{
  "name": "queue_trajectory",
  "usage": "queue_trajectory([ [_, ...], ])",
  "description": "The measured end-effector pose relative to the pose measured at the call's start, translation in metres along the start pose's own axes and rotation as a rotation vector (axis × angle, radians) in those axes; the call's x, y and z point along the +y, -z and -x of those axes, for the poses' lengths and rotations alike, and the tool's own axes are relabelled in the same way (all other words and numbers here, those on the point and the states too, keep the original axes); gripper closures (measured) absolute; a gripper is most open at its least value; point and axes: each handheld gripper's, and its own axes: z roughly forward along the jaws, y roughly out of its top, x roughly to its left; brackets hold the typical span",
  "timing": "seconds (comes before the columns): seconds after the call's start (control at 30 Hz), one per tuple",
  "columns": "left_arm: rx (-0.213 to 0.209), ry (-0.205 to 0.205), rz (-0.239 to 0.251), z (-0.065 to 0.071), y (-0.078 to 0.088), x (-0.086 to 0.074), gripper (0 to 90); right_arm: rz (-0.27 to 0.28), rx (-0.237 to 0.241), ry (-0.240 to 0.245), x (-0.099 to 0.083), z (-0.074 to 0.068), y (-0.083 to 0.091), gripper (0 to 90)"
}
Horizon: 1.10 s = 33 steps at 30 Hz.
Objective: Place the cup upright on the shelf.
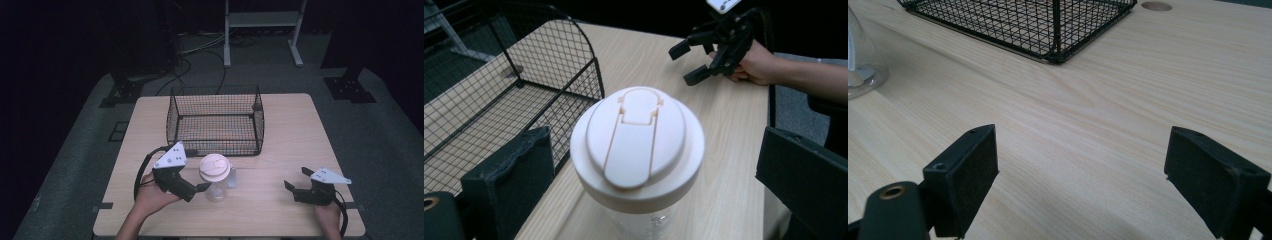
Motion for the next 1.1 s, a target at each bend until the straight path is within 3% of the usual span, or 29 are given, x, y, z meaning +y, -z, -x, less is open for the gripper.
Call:
queue_trajectory([
  [0.67, -0.031, 0.019, -0.126, -0.010, -0.031, -0.005, 1.3, 0.002, 0.005, 0.001, 0.000, 0.000, 0.000, 12.9],
  [1.1, -0.058, 0.031, -0.175, -0.014, -0.051, -0.003, 1.3, 0.002, 0.008, 0.003, 0.000, 0.000, 0.000, 12.9],
])
